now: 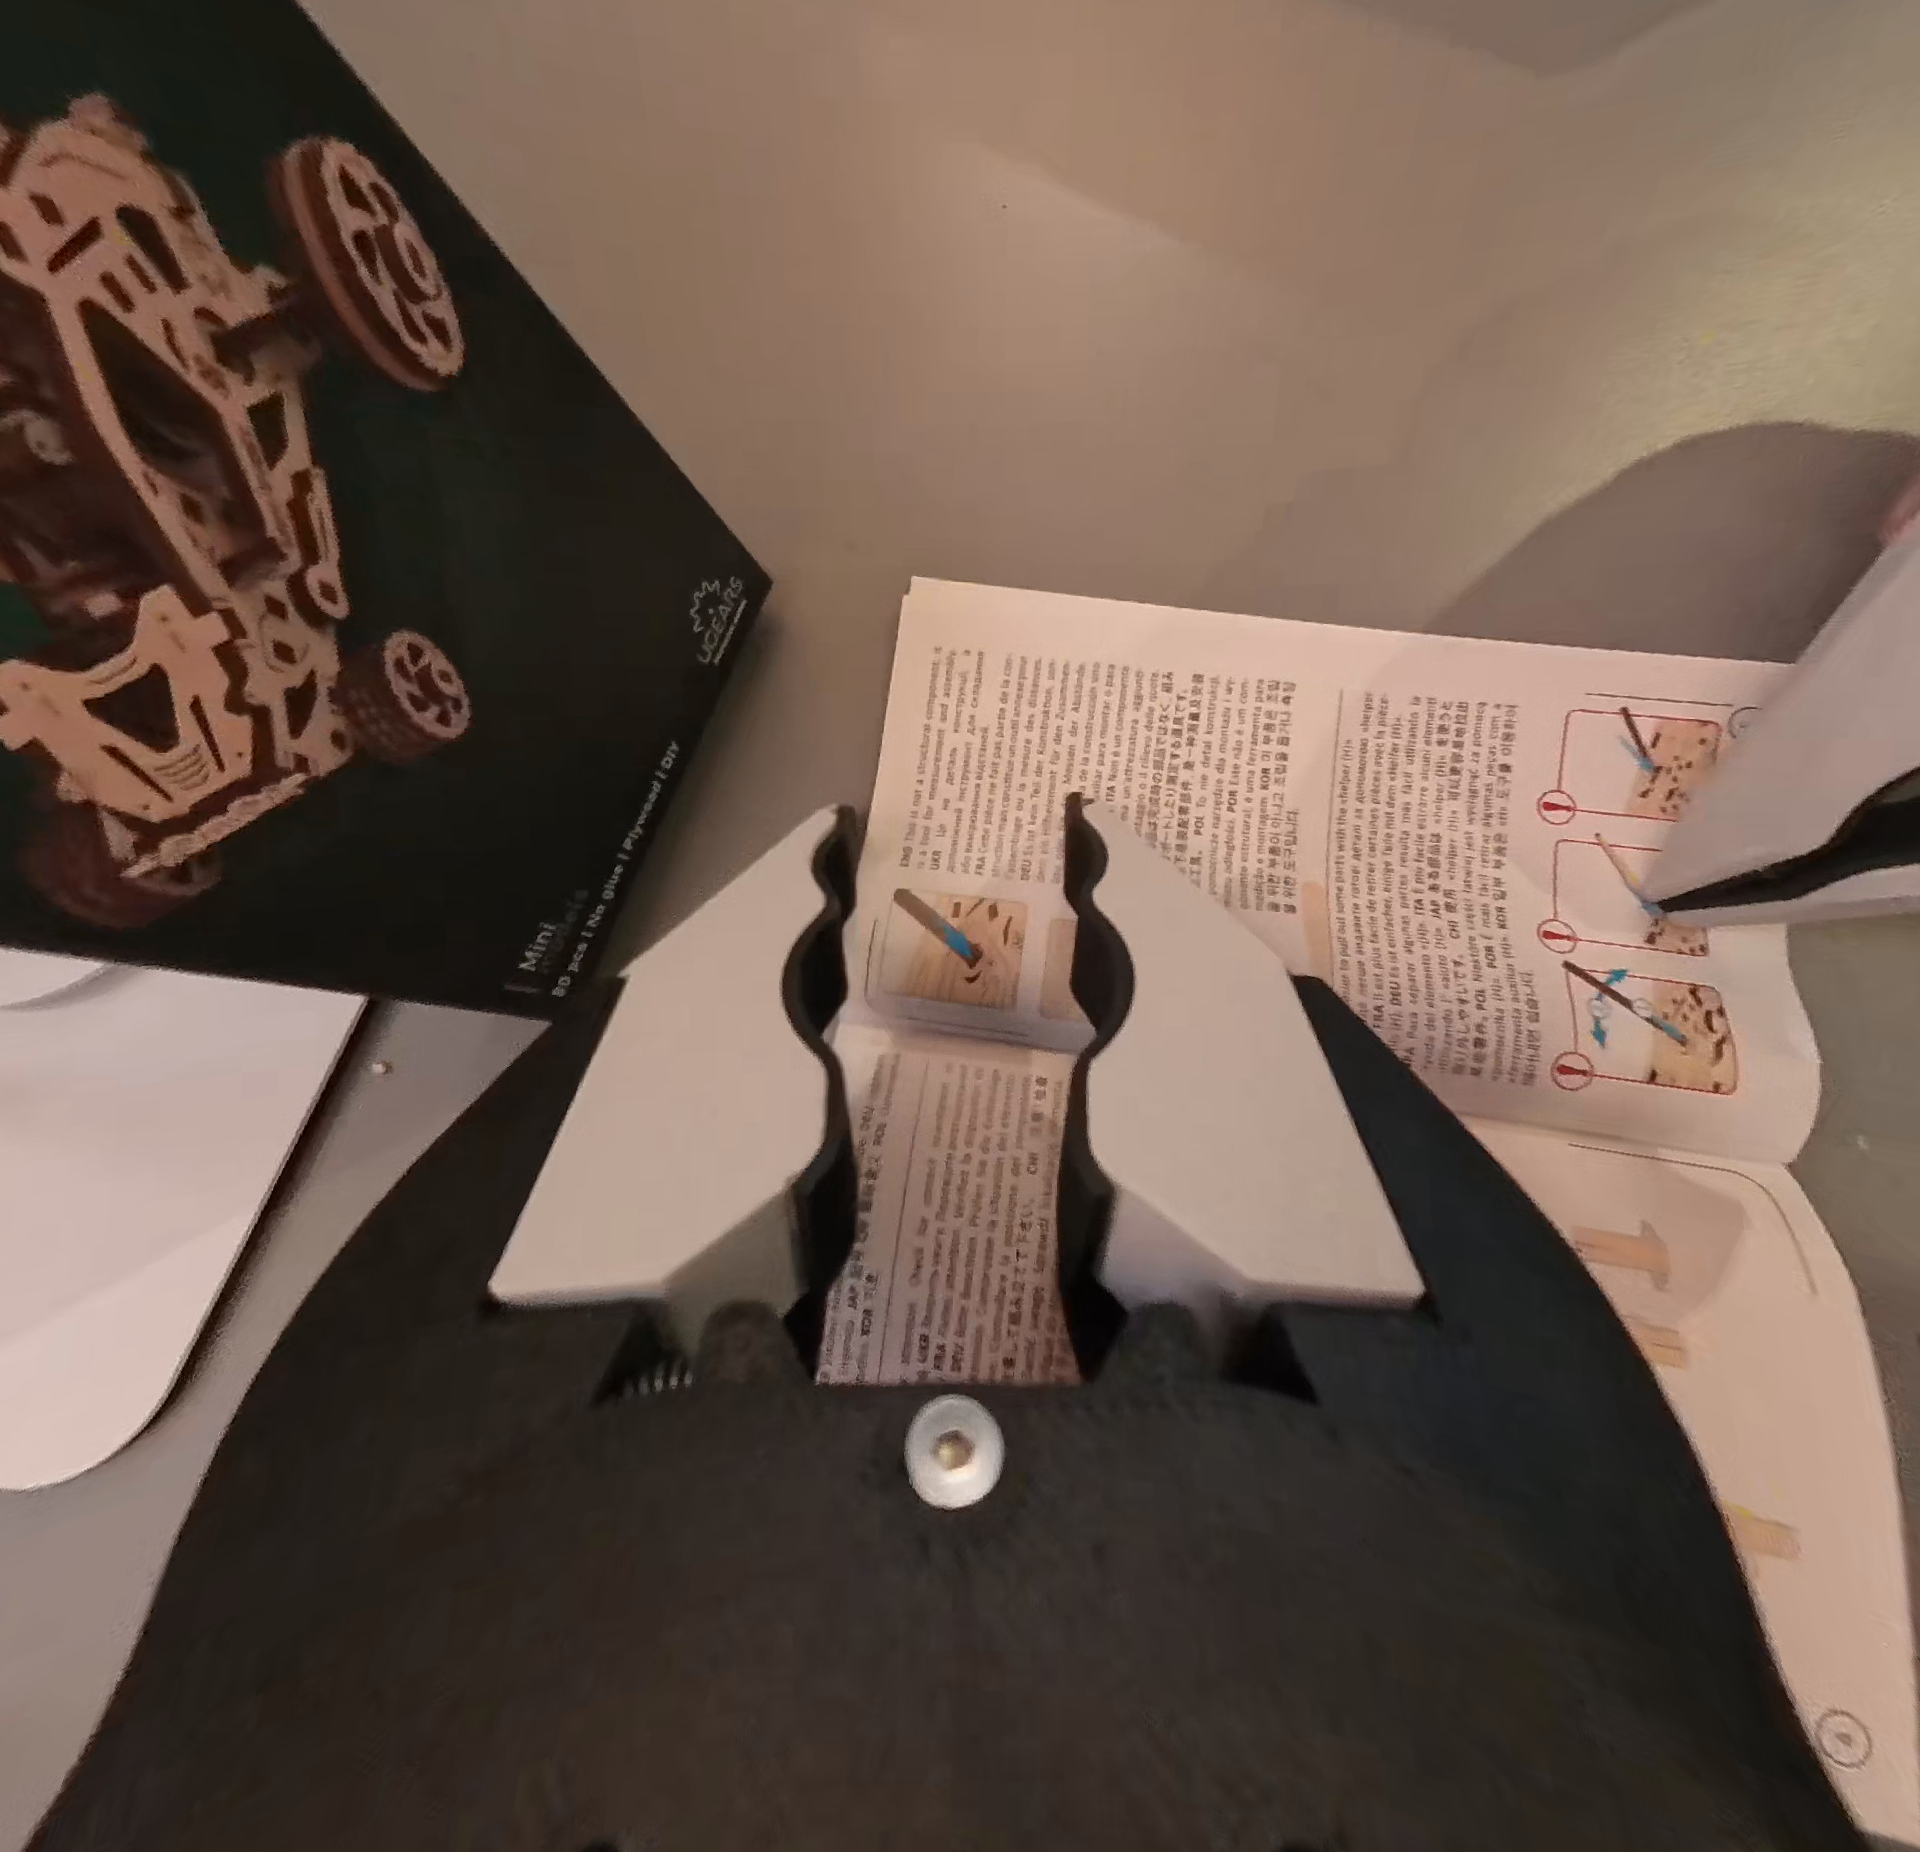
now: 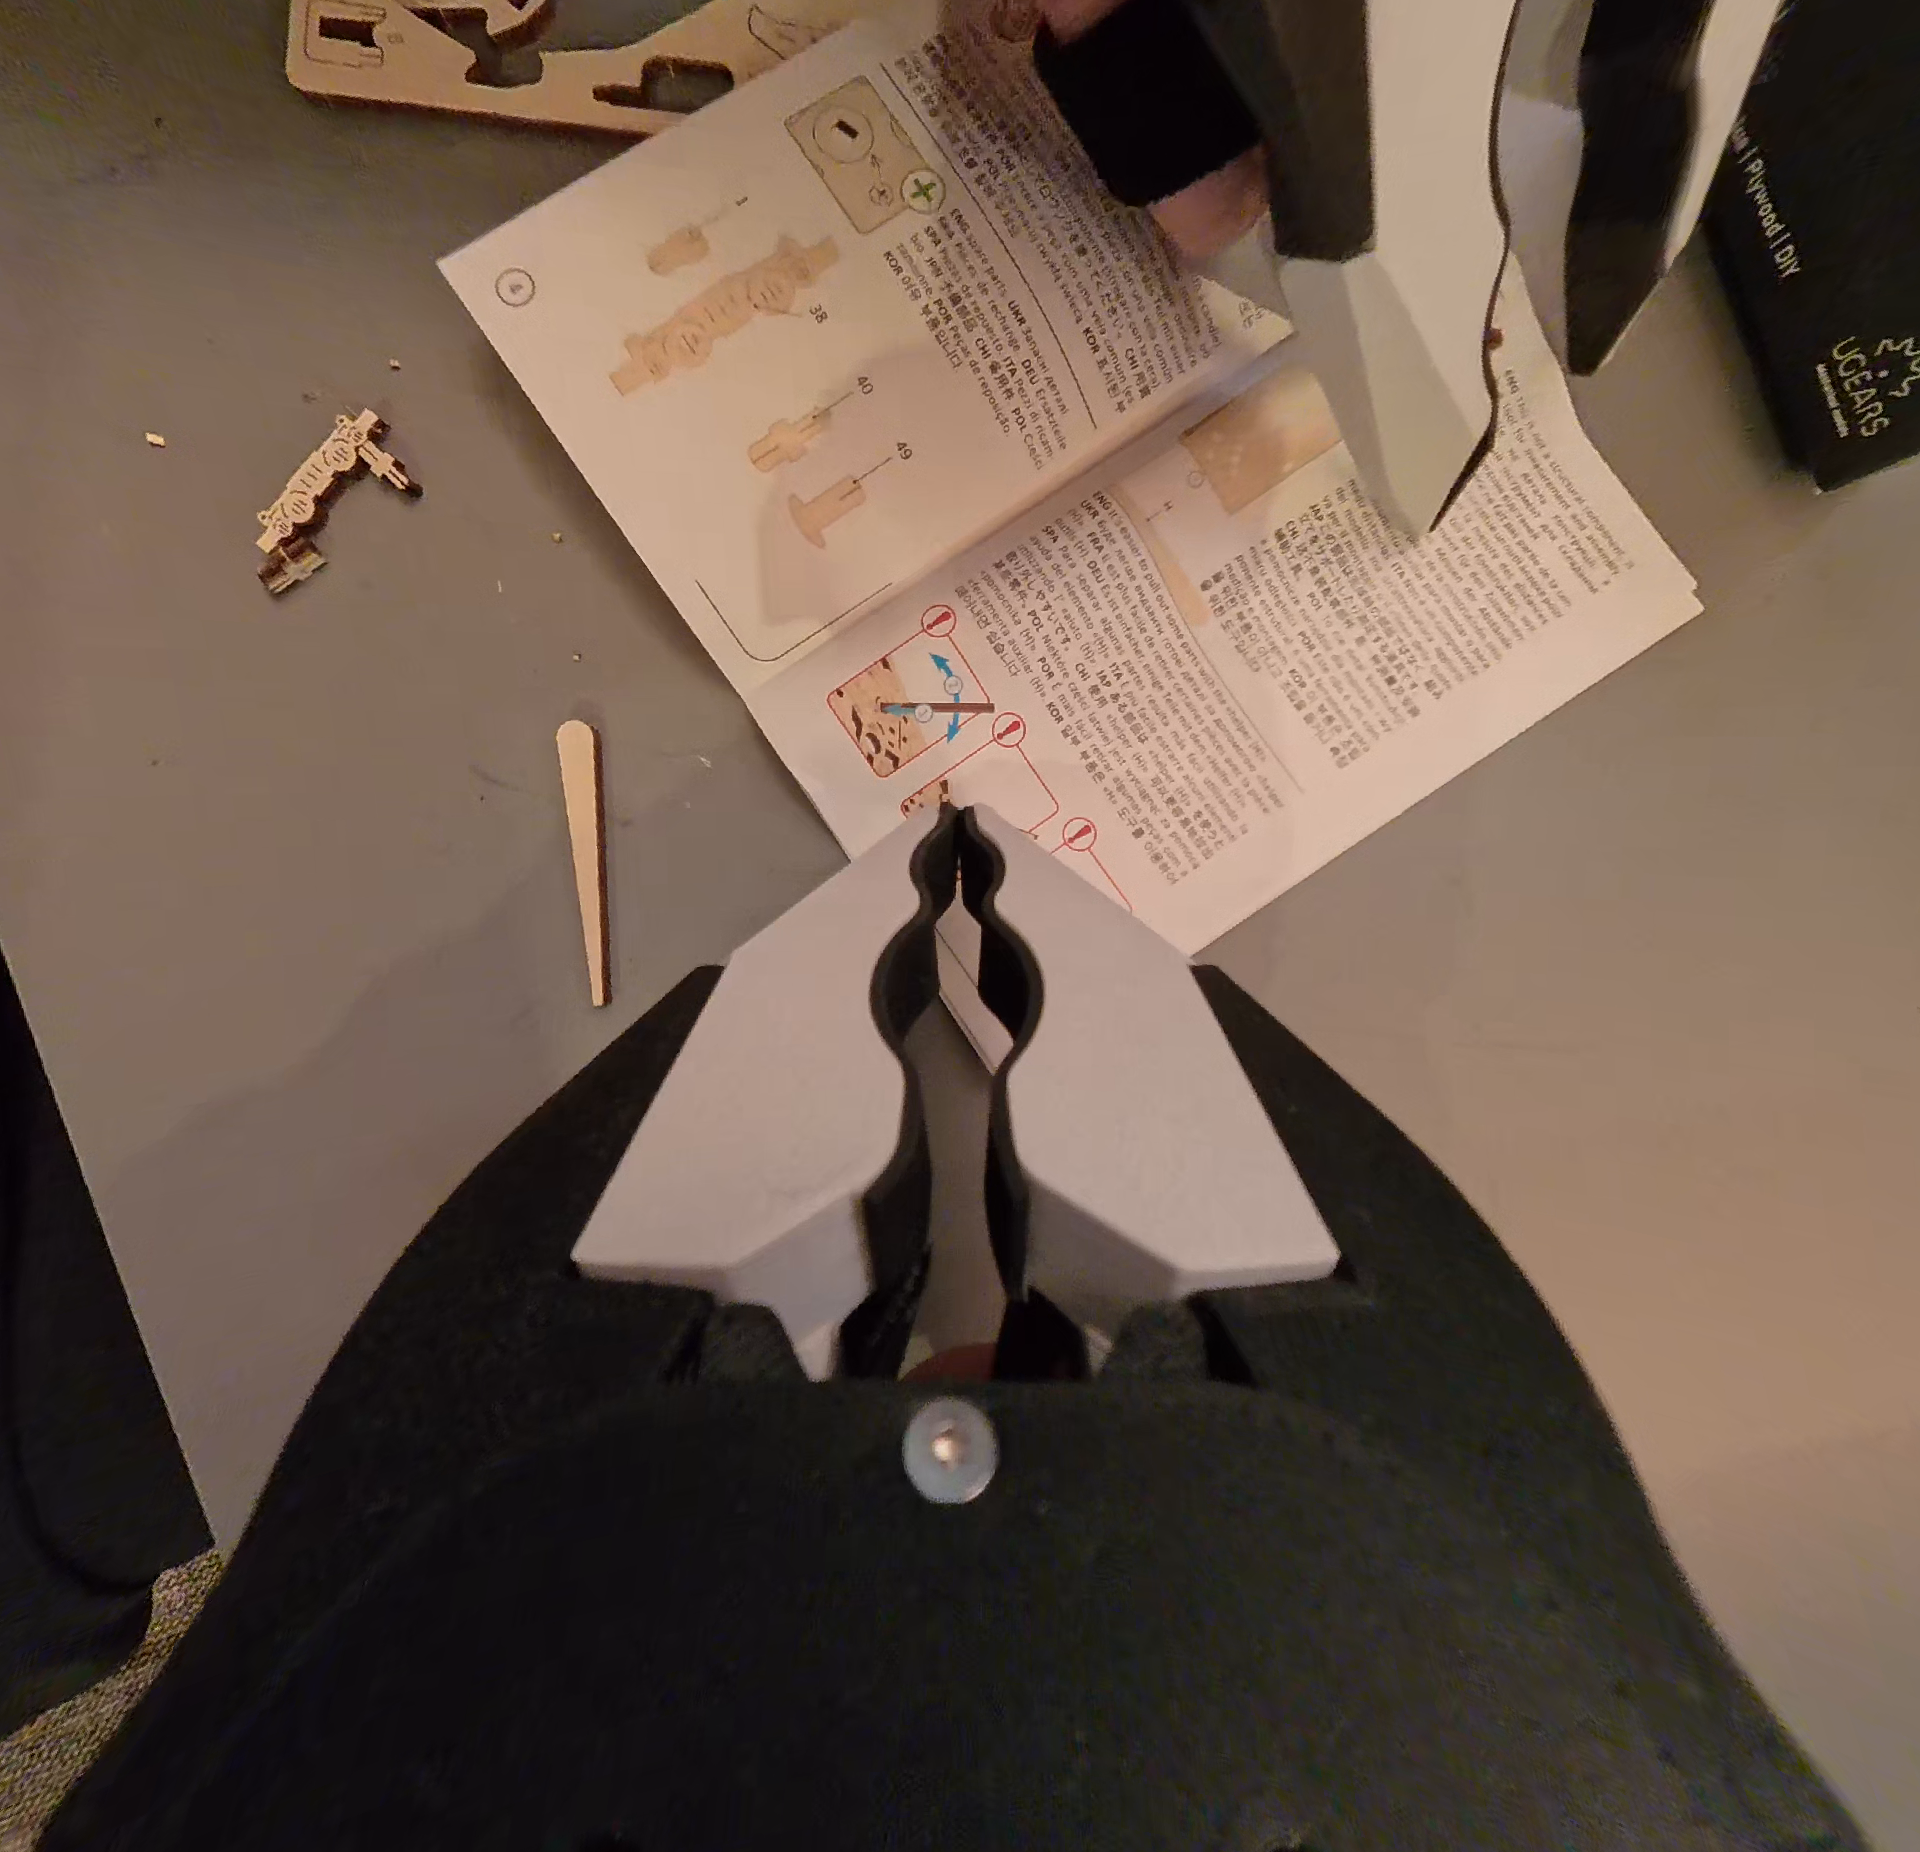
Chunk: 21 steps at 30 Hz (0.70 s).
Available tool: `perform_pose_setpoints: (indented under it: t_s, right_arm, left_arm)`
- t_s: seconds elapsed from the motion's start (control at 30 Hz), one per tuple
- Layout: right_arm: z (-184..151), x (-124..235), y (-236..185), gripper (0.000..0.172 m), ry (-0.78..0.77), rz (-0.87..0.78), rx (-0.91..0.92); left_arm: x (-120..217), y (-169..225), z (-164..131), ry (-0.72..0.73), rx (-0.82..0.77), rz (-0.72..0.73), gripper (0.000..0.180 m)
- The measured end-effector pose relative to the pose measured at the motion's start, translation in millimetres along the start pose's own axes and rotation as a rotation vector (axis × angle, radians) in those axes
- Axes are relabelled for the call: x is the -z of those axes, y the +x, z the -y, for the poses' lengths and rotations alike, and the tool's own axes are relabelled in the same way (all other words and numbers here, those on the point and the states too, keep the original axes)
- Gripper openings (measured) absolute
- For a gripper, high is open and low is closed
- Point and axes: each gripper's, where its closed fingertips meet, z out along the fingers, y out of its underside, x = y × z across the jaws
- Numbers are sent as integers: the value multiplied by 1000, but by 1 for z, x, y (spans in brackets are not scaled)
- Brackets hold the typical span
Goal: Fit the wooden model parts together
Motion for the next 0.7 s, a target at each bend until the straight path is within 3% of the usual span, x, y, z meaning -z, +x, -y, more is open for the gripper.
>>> perform_pose_setpoints:
  t_s: [0.03,0.27,0.57,0.7]
  right_arm:
    - [0,0,0,0,3,0,-2]
    - [0,0,0,0,4,4,-2]
    - [0,0,0,0,2,3,-4]
    - [0,0,0,0,-2,4,-3]
  left_arm:
    - [0,0,0,-1,1,3,38]
    - [1,-1,0,6,-48,48,23]
    - [0,0,-1,-3,-18,5,21]
    - [-2,-5,0,-44,19,-4,11]
